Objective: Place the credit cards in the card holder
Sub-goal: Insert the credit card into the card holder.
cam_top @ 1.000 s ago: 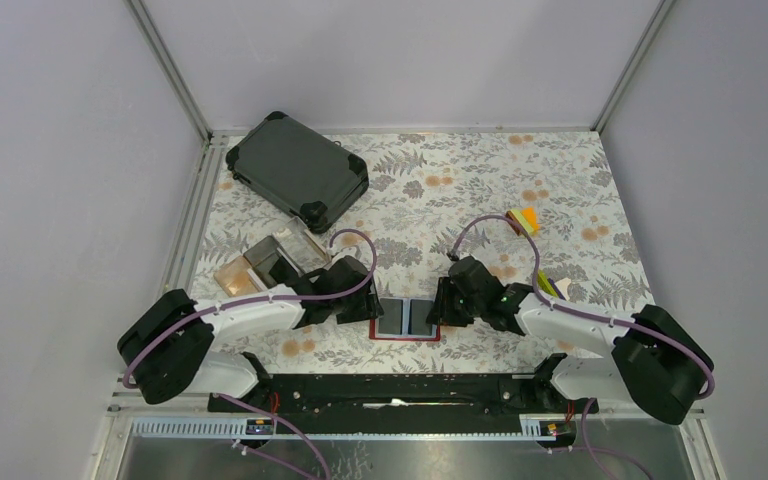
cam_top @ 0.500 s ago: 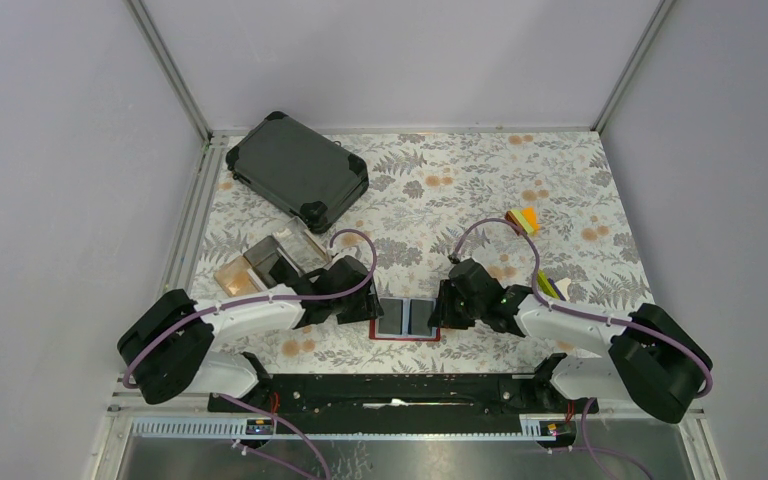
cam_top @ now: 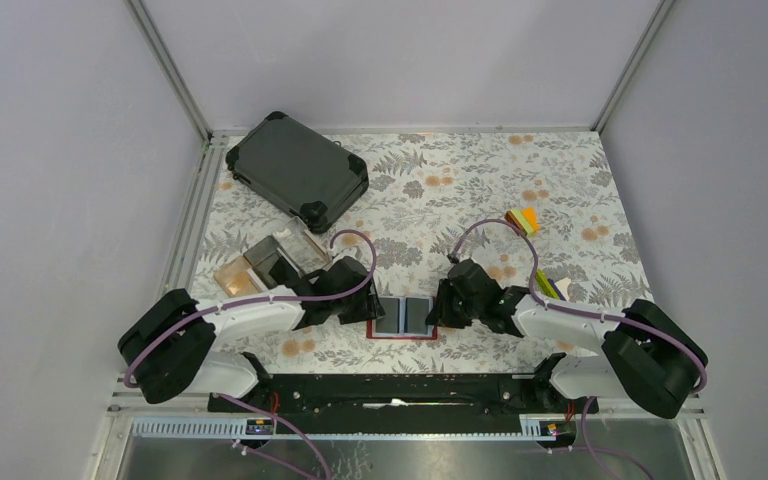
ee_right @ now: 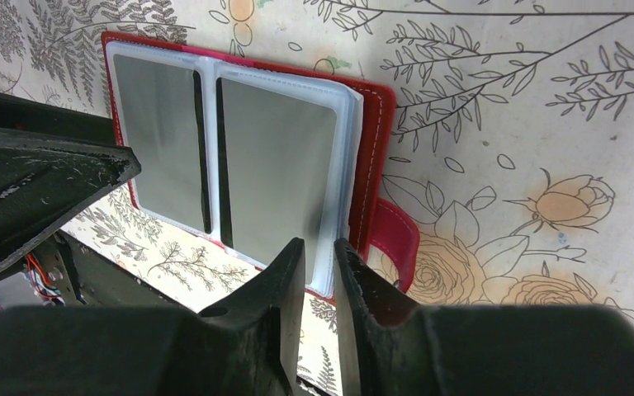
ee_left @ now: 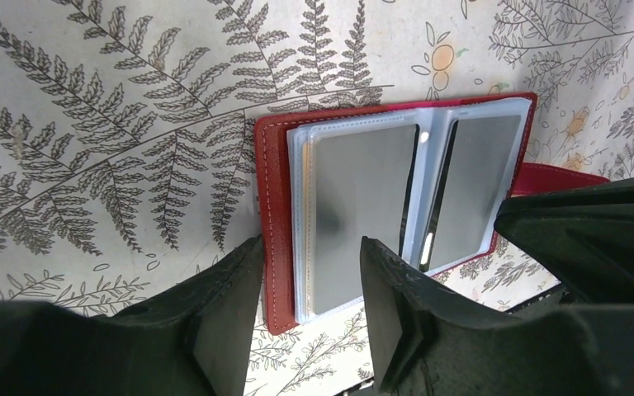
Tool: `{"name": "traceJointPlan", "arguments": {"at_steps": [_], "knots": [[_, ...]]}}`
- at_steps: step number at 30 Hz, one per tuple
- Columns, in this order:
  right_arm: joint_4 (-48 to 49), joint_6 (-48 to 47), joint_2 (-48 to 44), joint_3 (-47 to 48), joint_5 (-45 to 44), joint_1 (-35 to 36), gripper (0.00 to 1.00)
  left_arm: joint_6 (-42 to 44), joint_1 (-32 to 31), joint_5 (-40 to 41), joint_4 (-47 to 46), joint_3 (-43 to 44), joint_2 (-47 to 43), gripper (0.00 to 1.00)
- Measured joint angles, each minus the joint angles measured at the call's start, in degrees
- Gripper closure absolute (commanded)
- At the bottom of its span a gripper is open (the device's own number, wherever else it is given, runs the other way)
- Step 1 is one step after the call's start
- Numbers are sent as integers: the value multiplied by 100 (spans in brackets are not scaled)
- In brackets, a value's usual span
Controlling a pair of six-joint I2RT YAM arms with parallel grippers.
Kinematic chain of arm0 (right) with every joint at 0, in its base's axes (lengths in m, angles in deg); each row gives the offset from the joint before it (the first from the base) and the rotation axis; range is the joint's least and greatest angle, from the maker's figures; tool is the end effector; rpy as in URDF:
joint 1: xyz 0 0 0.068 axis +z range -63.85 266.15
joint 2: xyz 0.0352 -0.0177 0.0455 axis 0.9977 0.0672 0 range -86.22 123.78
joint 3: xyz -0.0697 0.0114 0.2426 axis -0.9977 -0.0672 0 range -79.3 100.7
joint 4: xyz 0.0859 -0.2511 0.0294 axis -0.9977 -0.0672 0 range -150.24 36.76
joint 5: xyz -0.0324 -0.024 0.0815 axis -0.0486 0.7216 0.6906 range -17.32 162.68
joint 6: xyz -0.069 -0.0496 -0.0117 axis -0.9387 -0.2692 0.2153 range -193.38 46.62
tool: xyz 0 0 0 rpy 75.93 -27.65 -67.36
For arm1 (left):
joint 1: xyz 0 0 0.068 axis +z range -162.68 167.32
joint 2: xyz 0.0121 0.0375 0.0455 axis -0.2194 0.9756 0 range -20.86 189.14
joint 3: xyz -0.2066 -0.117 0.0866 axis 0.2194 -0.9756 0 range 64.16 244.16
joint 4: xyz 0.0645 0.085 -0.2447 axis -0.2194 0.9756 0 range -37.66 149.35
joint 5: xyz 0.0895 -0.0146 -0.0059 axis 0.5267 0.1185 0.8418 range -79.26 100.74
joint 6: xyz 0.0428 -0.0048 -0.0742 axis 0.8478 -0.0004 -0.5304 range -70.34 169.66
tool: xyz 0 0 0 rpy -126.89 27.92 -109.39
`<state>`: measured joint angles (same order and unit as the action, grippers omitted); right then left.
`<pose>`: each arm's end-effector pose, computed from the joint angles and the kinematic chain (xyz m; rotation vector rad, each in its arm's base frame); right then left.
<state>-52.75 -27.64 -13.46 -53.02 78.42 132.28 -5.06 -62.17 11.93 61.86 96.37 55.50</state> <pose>0.1802 0.1985 0.0978 -0.0605 2.5515 0.8300 0.1786 -0.2066 0.0976 -0.1300 2.6537 -0.6711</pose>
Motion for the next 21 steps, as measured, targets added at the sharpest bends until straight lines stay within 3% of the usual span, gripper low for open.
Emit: {"name": "traceJointPlan", "arguments": {"at_steps": [21], "knots": [[549, 254, 136, -109, 140, 0, 83, -72, 20, -39, -195, -76, 31, 56]]}}
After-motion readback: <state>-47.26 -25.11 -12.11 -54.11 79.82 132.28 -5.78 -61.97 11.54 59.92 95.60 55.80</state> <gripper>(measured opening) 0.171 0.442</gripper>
